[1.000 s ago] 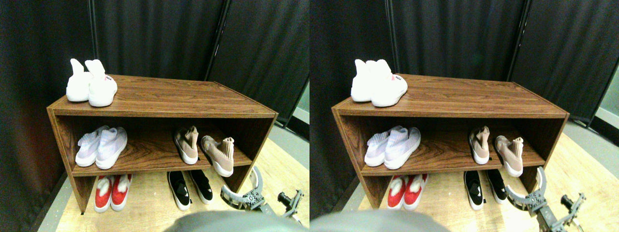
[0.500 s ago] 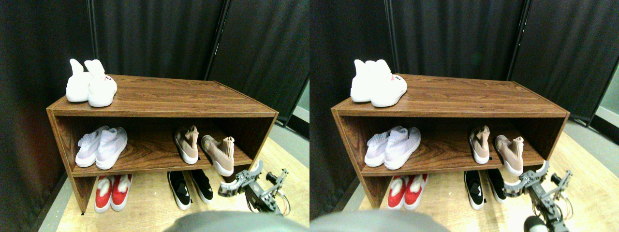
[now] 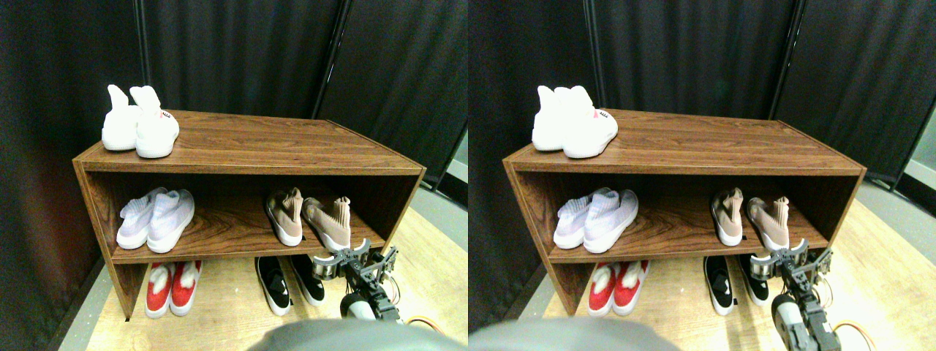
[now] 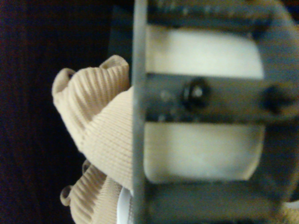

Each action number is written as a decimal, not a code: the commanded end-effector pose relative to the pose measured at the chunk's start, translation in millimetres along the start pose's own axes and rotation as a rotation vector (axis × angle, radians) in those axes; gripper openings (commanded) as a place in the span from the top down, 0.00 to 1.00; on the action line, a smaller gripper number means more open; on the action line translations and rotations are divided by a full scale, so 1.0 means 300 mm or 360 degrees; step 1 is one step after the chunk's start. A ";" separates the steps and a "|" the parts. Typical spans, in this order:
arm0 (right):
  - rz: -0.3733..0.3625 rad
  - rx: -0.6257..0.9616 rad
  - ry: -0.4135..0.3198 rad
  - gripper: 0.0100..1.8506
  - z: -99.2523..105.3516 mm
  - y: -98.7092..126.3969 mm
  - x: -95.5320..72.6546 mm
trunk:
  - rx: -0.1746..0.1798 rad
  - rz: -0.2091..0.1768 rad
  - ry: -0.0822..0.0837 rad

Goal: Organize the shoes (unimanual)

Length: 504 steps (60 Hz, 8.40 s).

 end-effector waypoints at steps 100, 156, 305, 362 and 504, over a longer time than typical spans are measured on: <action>0.0438 -0.0390 -0.0354 0.97 0.317 0.200 -0.201 | -0.0021 -0.0012 0.0010; -0.0017 -0.0254 -0.0581 0.97 0.336 0.071 0.161 | -0.0047 0.0035 -0.0006; 0.0076 -0.0373 -0.0345 0.97 0.157 0.115 0.058 | -0.0086 0.0079 0.0004; 0.0323 -0.0257 0.0150 0.97 0.075 -0.009 -0.352 | -0.0068 0.0064 0.0164; -0.0557 0.0008 -0.0184 0.97 0.085 -0.490 0.186 | -0.0055 0.0092 0.0201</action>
